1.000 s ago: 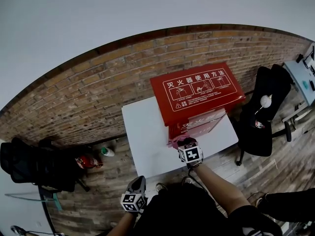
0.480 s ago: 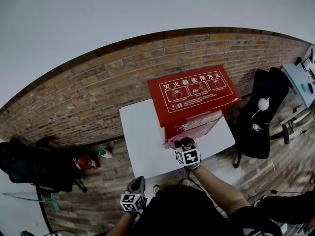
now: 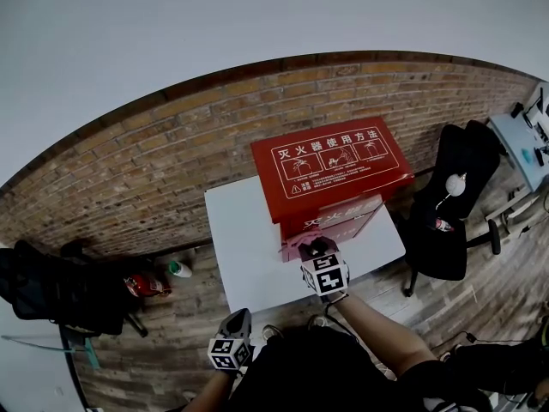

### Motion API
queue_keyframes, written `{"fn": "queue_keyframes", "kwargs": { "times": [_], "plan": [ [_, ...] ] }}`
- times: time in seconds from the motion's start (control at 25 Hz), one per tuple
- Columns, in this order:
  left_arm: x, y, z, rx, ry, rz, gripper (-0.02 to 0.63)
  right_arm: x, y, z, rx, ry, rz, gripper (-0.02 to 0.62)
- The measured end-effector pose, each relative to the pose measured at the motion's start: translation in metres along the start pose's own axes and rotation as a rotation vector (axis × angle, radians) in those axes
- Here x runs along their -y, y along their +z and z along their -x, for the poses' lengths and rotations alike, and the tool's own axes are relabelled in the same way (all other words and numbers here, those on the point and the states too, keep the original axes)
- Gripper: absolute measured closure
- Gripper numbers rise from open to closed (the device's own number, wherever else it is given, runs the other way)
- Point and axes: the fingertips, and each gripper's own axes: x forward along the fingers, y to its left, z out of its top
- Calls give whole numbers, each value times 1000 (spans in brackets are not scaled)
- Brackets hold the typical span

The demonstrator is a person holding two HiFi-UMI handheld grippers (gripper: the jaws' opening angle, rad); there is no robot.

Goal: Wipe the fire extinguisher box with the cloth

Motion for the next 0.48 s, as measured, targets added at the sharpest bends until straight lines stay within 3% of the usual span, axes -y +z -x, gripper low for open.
{"fn": "queue_keyframes", "kwargs": {
  "times": [0.48],
  "plan": [
    [6, 2, -5, 7, 7, -6, 589, -5, 46, 30, 104, 10, 38, 500]
  ]
}}
